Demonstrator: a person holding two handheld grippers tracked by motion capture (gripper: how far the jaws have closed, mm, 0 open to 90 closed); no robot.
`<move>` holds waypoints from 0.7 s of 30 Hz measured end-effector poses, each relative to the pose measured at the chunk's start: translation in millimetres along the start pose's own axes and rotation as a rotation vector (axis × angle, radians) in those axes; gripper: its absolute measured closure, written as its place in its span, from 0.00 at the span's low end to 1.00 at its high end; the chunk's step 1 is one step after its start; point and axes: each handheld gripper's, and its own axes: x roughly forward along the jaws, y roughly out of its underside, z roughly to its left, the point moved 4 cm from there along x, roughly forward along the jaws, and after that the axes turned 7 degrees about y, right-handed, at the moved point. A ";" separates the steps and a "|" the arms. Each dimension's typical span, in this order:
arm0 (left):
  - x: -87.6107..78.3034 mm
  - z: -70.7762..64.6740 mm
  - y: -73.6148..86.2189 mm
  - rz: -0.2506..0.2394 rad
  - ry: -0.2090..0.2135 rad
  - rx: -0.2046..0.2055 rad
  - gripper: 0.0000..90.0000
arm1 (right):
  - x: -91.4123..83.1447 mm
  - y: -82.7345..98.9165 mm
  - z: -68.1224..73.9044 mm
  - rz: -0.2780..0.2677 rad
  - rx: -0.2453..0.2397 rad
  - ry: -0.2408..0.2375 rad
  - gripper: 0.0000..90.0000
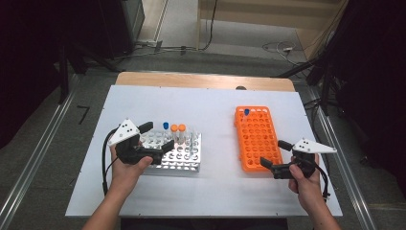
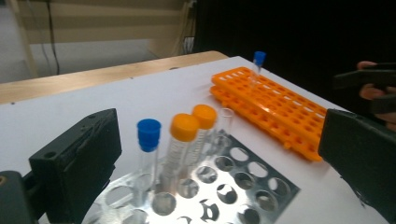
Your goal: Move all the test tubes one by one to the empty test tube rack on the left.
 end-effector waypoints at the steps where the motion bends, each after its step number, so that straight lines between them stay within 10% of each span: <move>1: 0.0 -3.6 1.0 0.000 0.008 0.005 0.00 | 2.3 -1.7 0.0 0.001 0.004 0.003 0.00; 13: 5.3 -26.9 19.1 0.028 0.056 0.012 0.00 | 45.1 -26.3 -8.5 0.015 0.036 0.033 0.07; 21: 4.0 -31.0 22.1 0.031 0.063 0.013 0.00 | 74.1 -41.6 -13.4 0.054 0.054 0.088 0.36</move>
